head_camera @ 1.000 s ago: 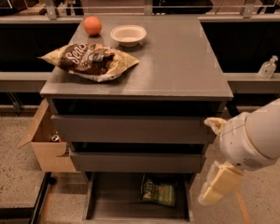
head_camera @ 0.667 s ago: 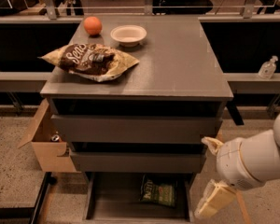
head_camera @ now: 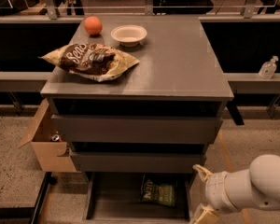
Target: Pick green jalapeno chip bag from bottom drawer and place on counter
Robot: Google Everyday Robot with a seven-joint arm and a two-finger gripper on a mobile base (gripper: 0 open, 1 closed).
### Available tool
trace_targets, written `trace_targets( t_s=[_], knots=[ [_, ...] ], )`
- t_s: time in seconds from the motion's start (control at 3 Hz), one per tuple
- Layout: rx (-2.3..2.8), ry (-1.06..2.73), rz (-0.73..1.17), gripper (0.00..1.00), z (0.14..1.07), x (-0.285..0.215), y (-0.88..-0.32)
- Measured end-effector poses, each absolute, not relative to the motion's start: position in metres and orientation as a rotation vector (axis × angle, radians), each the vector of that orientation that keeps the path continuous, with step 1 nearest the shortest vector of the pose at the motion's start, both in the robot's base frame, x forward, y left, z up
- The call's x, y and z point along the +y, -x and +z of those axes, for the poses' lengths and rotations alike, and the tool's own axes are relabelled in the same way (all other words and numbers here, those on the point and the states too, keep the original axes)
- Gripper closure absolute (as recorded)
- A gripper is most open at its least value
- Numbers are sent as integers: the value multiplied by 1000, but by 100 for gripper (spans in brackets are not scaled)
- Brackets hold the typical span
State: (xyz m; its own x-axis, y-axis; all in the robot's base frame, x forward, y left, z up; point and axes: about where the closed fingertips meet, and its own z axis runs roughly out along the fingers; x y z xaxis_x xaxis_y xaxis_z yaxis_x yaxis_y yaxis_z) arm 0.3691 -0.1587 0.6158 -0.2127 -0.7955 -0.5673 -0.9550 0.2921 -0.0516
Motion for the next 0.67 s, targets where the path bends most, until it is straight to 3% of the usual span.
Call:
trace_targets(
  t_s=[0.67],
  knots=[
    [2066, 1463, 510, 0, 523, -165, -381]
  ],
)
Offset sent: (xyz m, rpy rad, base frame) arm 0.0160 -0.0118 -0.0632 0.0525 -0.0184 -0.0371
